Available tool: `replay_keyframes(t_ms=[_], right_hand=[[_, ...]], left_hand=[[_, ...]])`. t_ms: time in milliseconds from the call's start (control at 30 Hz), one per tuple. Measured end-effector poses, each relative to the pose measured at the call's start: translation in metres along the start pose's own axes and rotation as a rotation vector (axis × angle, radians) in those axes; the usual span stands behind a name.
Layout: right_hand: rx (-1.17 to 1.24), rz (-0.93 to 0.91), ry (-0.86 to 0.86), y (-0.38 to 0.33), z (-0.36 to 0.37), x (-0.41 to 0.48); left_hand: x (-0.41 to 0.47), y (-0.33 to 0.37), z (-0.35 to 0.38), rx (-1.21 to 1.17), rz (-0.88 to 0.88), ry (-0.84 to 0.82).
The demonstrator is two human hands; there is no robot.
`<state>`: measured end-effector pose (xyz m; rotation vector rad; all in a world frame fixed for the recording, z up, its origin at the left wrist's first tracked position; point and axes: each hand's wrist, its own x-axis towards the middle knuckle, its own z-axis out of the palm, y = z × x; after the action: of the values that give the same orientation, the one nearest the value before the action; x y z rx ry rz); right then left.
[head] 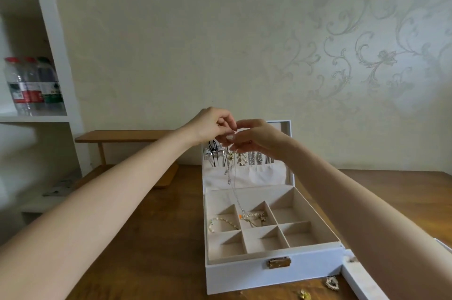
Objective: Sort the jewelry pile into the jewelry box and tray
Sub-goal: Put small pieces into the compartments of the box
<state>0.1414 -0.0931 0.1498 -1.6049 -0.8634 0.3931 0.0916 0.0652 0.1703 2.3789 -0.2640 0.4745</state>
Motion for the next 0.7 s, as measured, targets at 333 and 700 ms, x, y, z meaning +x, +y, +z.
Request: replay_keyframes(t_ms=[333, 700], right_hand=[[0.062, -0.020, 0.308, 0.057, 0.018, -0.004], [0.135, 0.066, 0.325, 0.075, -0.005, -0.043]], left_hand=[[-0.004, -0.015, -0.004, -0.189, -0.025, -0.014], [0.006, -0.007, 0.017, -0.424, -0.095, 0.001]])
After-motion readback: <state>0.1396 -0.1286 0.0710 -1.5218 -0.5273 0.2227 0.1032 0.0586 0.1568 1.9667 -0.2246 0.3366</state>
